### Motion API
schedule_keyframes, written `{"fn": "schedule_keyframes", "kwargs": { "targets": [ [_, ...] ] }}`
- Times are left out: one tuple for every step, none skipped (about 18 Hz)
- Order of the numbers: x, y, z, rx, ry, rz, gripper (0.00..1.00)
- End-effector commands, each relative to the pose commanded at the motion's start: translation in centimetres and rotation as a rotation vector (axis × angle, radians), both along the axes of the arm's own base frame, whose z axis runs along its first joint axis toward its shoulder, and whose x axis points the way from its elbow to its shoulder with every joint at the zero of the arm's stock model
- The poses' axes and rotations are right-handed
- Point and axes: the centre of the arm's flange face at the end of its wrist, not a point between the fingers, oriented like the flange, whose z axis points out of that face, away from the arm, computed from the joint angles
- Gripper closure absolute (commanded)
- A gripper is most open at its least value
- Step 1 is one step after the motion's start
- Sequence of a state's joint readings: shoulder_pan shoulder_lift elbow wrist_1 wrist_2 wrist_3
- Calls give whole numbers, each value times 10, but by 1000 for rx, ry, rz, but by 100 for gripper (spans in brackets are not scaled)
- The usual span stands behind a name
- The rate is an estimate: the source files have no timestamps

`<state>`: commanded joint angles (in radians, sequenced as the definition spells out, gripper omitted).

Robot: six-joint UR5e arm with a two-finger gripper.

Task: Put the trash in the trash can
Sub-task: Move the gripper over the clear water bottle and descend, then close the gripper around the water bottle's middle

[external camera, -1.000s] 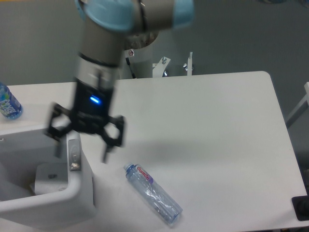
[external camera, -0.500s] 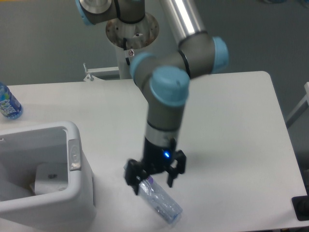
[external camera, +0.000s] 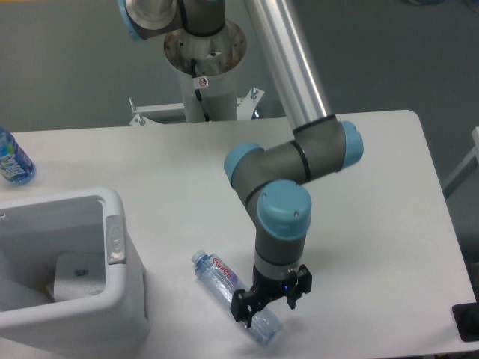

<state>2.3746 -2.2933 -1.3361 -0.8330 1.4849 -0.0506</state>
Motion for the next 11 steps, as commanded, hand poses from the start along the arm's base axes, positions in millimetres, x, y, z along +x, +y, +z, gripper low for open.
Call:
{"fn": "schedule_keyframes", "kwargs": {
  "targets": [
    [2,2,-4,-4,-3,-3,0],
    [3,4,-8,-7,-6,-3,0],
    [1,5,-10,-9,-7,2,0],
    [1,6,-13,-9,-10,6,0],
    [4,10,-13,-8,-9,3,0],
    [6,13,-12,-6,-7,-1,0],
    [8,14,-13,-7,-8,-4,0],
    [11,16,-17,-11,-13,-7,0],
    [15,20,-24,-20,-15,-16,0],
    [15,19,-26,-26,-13,-14,0],
    [15,19,-32,-39,-13,-14,0]
  ]
}}
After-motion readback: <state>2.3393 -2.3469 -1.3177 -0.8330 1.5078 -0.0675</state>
